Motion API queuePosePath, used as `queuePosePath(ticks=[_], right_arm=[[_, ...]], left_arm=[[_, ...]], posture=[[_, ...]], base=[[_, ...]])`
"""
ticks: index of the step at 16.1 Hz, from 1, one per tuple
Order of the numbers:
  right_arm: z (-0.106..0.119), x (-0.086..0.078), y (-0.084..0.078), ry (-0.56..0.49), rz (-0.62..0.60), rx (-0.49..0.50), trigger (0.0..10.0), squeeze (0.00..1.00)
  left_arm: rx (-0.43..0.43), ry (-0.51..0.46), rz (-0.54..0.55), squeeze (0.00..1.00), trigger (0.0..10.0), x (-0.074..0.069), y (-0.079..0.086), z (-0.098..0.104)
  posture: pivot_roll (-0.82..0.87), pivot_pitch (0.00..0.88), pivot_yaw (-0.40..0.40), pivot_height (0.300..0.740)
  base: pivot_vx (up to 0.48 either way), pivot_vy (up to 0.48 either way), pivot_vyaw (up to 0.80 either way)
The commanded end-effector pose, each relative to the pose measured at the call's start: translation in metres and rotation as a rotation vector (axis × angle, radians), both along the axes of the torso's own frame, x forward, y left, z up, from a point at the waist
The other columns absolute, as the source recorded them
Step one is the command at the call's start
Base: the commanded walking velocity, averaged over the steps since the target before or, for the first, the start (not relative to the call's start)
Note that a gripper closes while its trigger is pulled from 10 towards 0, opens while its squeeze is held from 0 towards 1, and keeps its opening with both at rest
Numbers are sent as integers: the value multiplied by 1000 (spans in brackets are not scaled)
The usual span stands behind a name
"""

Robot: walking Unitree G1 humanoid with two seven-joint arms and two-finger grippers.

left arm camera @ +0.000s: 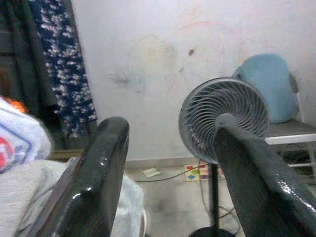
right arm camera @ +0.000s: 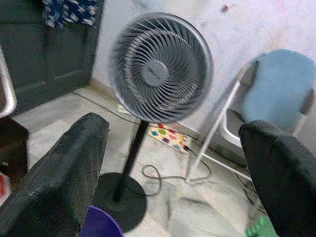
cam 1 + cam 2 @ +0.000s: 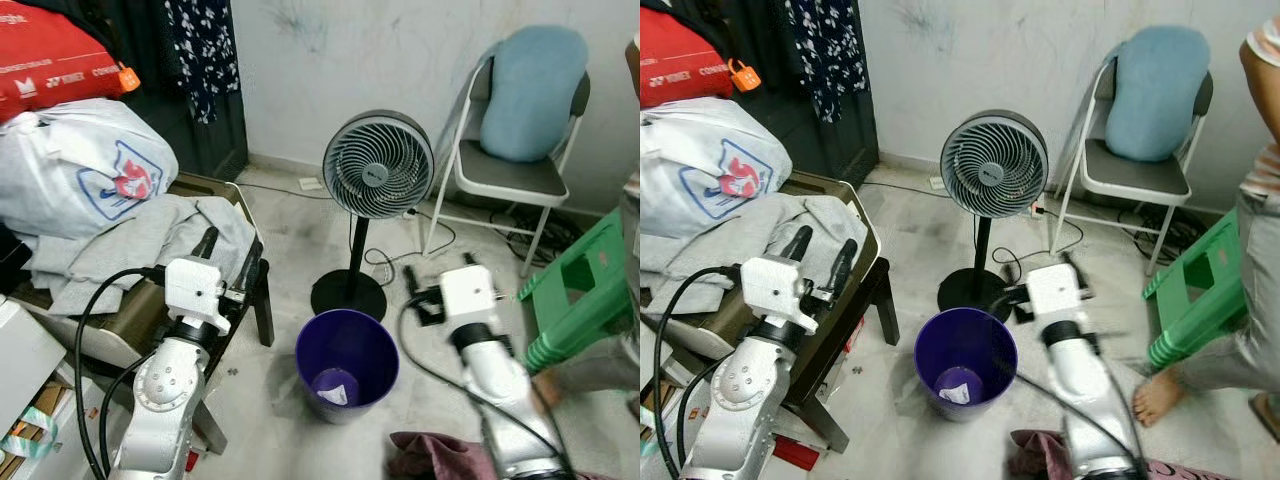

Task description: Clean up the room

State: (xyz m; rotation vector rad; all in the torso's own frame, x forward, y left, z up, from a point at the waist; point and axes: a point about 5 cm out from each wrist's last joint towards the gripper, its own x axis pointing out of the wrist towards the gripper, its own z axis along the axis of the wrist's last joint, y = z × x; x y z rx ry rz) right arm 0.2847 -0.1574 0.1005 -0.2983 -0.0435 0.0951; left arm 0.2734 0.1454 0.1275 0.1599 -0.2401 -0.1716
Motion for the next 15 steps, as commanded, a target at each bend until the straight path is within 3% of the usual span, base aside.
queuePosePath(ticks=[1,3,5,6,8,9,11,13,15], right_arm=[[6,1,4,-12,8,-13,10000,1000],[11,0,9,-28,29,-9,10000,1000],[7,-2,3,7,-19,42,10000,973],[8,-3,5,8,-11,46,10000,0],[6,-7,8,39,15,32,10000,0],[5,-7,9,53,32,41,10000,0],[4,-10,12,56,75,-35,10000,0],[6,-9,10,48,39,-30,10000,0],[11,-17,4,-7,12,-23,10000,0]], left_arm=[[79,66,115,0,10000,6,6,-10],[73,5,18,0,10000,0,4,-5],[110,-1,47,0,10000,-2,7,-6],[107,4,43,0,10000,-2,7,-6],[81,35,-70,0,10000,-1,-1,-7],[103,52,-34,0,10000,1,-2,-9],[140,69,-45,0,10000,-3,-3,-13],[166,75,-52,0,10000,-10,-3,-20],[71,59,-159,0,10000,-23,-2,-19]], posture=[[-46,0,-30,740],[-38,1,-4,740],[-36,0,11,740],[-42,0,19,740],[-41,0,33,740],[-41,0,33,740],[-48,3,31,740],[-39,11,20,740],[-40,3,14,740]], base=[[0,0,0],[0,0,0],[0,0,0],[0,0,0],[0,0,0],[0,0,0],[0,0,0],[0,0,0],[0,0,0]])
